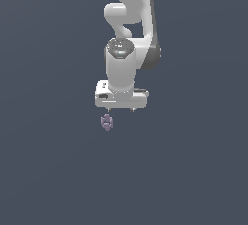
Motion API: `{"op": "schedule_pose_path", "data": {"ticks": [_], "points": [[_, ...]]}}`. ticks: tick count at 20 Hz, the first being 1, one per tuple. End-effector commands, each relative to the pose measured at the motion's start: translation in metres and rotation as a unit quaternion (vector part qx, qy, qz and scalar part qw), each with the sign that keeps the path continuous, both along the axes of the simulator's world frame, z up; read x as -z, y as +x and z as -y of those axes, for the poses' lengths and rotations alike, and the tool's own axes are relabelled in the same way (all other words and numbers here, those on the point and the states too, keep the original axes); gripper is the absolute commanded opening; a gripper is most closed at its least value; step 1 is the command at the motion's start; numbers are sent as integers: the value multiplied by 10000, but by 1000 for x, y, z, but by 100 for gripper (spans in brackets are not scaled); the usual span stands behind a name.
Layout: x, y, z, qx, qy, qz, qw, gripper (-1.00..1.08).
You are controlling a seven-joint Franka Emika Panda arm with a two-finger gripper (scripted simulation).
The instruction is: Pick up the object and move it to a goal position.
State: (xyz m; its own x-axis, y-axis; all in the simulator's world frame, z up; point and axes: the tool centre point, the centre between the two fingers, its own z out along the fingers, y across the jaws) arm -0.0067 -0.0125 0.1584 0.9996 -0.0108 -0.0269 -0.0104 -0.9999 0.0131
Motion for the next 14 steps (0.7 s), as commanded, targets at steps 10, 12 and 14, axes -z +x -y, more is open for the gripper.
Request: {"op": "schedule_pose_path", "data": {"ticks": [10,12,14], "points": [[-10,-4,-7,-137,-97,14,9999,100],[-11,-4,-8,-162,-102,13,9998,100],[-10,-4,-7,-139,-96,13,9999,100]]}}
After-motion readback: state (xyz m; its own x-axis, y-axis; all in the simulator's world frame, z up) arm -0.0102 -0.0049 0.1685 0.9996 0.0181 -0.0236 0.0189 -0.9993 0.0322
